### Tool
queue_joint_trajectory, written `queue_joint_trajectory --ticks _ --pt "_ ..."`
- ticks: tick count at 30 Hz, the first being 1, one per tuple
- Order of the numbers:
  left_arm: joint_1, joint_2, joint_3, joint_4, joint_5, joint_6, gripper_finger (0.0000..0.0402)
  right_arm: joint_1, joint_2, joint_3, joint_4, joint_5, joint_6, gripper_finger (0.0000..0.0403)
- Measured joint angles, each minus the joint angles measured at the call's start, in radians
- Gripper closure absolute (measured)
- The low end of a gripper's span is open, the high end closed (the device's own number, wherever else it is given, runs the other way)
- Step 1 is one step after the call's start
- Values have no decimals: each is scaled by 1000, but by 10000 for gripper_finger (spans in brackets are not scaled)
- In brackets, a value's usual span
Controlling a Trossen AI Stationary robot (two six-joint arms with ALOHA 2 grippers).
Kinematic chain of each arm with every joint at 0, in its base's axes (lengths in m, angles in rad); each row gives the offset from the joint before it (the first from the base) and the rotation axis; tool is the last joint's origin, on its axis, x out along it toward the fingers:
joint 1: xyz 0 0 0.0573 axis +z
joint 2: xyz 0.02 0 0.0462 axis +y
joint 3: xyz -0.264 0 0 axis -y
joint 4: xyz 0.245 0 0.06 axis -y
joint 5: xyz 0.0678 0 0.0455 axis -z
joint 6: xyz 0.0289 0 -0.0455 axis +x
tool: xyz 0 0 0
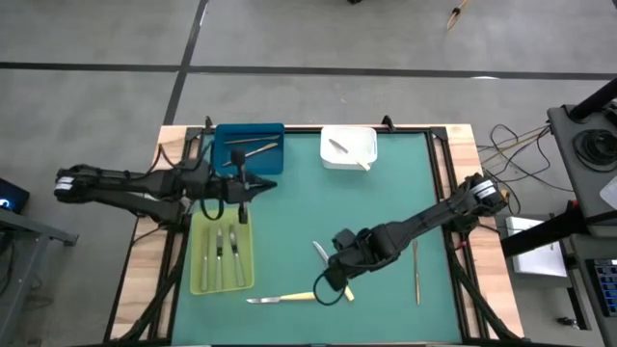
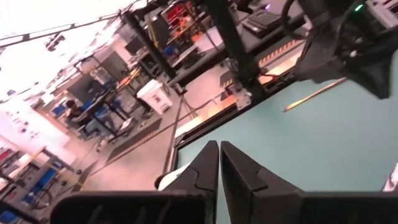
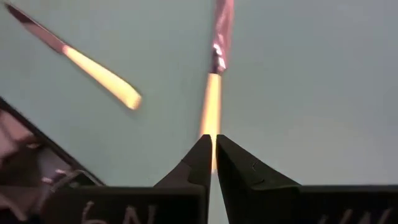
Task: Sort silverware by color (type)
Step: Put the right yellow knife into the white bin
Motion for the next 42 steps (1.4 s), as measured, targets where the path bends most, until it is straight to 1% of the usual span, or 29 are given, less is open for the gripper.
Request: queue_joint_trajectory --ticks 4,10,14,18,24,32,42 --pt "23 1 2 -1 -7 0 402 -1 0 -7 56 24 41 365" --pt "25 1 0 -37 -9 27 402 -4 49 -10 101 45 52 298" --pt "25 1 0 -38 -9 33 402 -13 120 -1 114 41 -6 257" --pt "25 3 0 -42 -9 33 402 -22 166 3 114 41 -29 235" --pt "25 3 0 -42 -9 33 402 -27 224 4 114 -11 -90 235" --pt "25 3 0 -41 -9 28 402 -29 246 4 149 -8 -174 247" --pt "25 3 -1 -41 -9 8 402 -30 290 4 177 -9 -228 255"
